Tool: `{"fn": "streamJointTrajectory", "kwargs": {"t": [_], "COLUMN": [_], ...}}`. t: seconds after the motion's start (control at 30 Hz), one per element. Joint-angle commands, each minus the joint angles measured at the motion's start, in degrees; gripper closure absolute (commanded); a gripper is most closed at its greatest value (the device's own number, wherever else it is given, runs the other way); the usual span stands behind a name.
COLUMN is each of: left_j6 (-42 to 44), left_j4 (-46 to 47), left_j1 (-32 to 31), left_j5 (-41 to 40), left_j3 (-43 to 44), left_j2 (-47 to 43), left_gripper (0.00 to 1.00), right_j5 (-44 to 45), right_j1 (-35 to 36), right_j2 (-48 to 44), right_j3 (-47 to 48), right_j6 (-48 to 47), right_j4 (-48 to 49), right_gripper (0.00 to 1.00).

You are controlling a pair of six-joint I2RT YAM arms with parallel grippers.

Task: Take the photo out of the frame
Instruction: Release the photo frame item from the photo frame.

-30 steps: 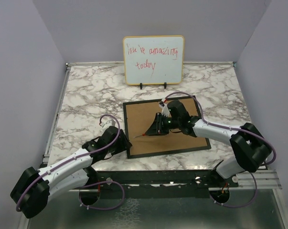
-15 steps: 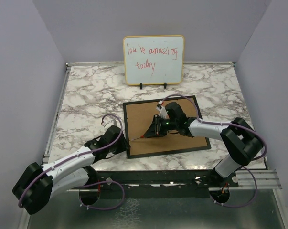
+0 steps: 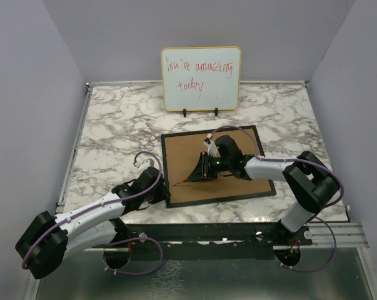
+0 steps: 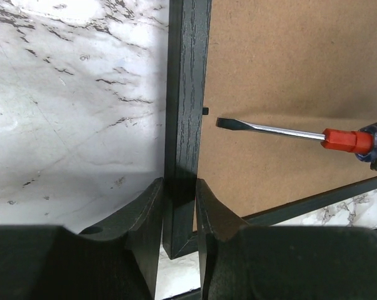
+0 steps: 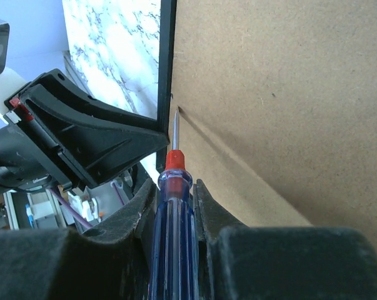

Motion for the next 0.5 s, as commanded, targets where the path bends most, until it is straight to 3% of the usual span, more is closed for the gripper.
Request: {"fn": "streamJointTrajectory", "kwargs": {"t": [0.0,0.47], "left_j6": [0.33,1.08], "left_j4": [-8.27,-8.01], "left_j1": [-0.58,-0.68], "left_j5": [-1.55,-1.91], "left_j3": [-2.6,-2.49], "left_j2": [0.67,0.86], "left_gripper": [0.75,0.81], "right_j5": [-0.68,-1.72], "right_j1": [0.34,0.34], "right_j2": [2.07,4.36], "right_j3": [-0.32,-1.5], "right_j6": [-0.85,-0.71], "right_j4": [3.95,6.52], "right_gripper": [1.0,1.0]}}
